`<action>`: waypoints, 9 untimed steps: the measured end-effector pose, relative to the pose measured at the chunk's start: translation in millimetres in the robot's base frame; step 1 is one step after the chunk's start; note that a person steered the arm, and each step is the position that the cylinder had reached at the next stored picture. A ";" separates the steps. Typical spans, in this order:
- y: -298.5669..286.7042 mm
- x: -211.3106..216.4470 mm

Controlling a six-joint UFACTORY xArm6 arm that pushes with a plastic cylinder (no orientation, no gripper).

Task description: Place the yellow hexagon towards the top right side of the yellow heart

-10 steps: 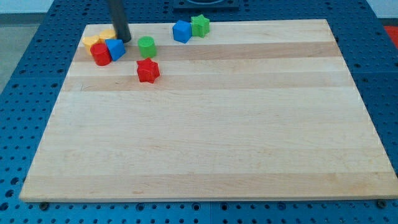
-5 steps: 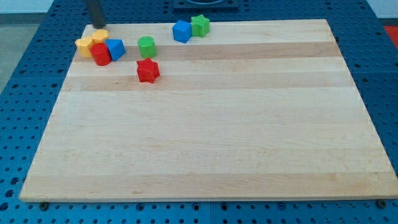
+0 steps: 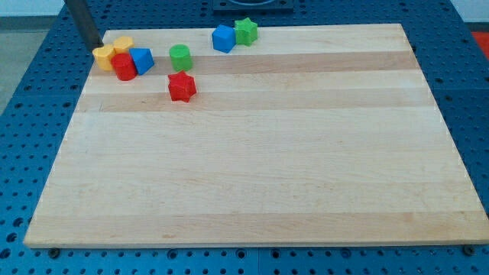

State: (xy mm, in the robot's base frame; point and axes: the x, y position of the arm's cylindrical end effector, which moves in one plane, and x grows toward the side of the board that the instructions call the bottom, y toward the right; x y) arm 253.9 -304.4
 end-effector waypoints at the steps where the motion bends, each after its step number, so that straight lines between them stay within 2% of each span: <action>1: 0.0 24.0; 2: 0.0 44.8; 3: 0.0 45.6; 5: 3.0 4.9; 6: 12.2 5.4; 8: 18.3 23.8; 9: 21.5 48.4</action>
State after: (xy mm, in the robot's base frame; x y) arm 302.3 -283.0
